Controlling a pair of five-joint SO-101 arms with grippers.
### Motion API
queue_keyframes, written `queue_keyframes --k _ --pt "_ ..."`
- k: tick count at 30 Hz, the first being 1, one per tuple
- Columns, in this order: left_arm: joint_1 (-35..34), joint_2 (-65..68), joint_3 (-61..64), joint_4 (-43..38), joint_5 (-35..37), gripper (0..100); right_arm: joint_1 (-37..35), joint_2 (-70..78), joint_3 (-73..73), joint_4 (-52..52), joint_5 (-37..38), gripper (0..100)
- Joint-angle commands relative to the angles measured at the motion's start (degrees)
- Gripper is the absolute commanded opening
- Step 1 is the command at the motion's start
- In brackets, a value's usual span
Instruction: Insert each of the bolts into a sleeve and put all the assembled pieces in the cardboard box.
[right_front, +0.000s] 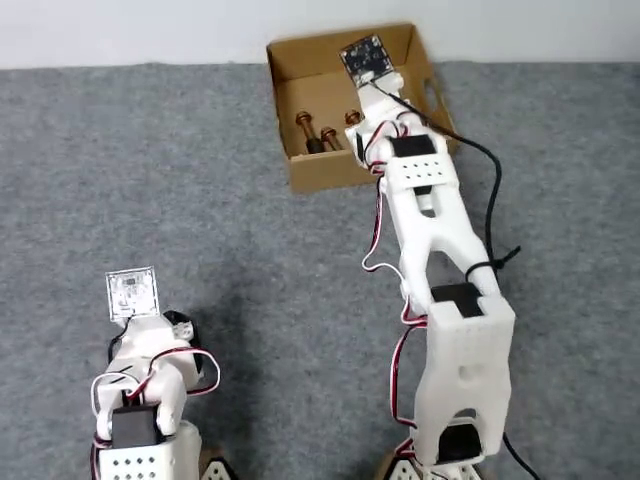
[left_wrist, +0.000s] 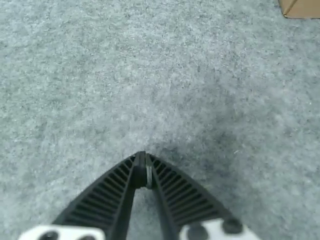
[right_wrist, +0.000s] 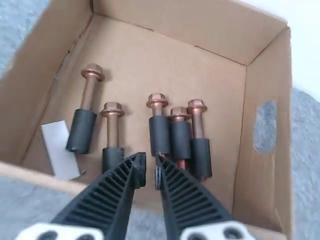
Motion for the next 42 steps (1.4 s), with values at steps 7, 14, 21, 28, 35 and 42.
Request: queue_keyframes --k 7,14,21,28,35,42 --pt "-0.18 -0.26 -0.31 2.55 -0.09 1 -1.54 -18.07 -2.2 20.18 -11.6 0.8" --pt "-0.18 -0.26 -0.31 2.55 -0.09 1 -1.27 -29.32 -2.11 35.65 -18.29 0.8" --pt "-0.18 -0.26 -0.31 2.55 -0.09 1 -1.1 -42.51 5.27 41.71 -20.57 0.8" --pt "-0.18 -0.26 -0.31 2.55 -0.09 1 -1.01 -65.1 31.47 35.03 -20.48 0.8" --pt "-0.18 -0.26 -0.31 2.55 -0.09 1 0.92 -90.86 63.56 25.98 -20.4 0.8" --pt "-0.18 -0.26 -0.31 2.55 -0.09 1 7.34 -110.81 87.65 24.4 -20.04 0.8"
